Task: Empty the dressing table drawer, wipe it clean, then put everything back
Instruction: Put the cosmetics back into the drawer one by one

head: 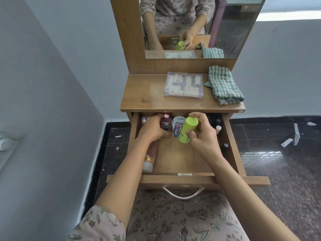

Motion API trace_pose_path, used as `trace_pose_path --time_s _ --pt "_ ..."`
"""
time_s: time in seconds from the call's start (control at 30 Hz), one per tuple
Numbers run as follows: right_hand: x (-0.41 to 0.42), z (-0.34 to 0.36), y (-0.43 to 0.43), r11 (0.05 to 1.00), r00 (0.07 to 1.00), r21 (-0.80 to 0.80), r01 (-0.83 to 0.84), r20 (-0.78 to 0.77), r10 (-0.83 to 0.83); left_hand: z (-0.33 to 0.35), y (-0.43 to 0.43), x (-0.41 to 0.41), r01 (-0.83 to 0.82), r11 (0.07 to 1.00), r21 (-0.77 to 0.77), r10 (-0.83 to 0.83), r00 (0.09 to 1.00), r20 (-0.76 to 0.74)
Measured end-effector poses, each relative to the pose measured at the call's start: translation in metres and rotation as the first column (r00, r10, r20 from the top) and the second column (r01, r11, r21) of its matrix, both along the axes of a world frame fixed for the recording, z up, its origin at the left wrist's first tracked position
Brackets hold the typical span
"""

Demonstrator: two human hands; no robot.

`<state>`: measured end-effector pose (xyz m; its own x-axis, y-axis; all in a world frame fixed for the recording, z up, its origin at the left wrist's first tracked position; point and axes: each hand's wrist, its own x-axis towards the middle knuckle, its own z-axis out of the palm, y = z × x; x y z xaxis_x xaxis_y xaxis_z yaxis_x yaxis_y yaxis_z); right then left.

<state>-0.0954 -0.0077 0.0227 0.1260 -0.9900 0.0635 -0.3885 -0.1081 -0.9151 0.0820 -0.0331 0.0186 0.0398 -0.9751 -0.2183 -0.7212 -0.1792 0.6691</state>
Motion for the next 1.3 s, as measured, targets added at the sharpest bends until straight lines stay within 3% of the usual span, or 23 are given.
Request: trace_pose_path --time_s 0.7,1.0,1.13,1.3 --pt "-0.001 -0.001 -0.001 0.998 0.997 -0.048 0.026 0.074 -0.023 0.0 0.014 0.002 0.122 0.985 0.122 -0.146 0.966 0.214" --pt "0.008 0.002 0.0 0.971 0.97 -0.236 0.034 0.243 0.025 0.001 0.031 -0.001 0.185 0.967 0.174 -0.225 0.944 0.243" --pt "0.021 0.01 -0.012 0.93 0.983 -0.351 -0.108 0.105 0.154 -0.001 0.039 0.005 0.163 0.97 0.182 -0.178 0.981 0.071" --pt "0.037 0.011 -0.028 0.869 0.9 -0.301 -0.393 -0.317 0.298 -0.005 0.051 0.016 0.049 0.987 0.155 -0.034 0.994 -0.101"
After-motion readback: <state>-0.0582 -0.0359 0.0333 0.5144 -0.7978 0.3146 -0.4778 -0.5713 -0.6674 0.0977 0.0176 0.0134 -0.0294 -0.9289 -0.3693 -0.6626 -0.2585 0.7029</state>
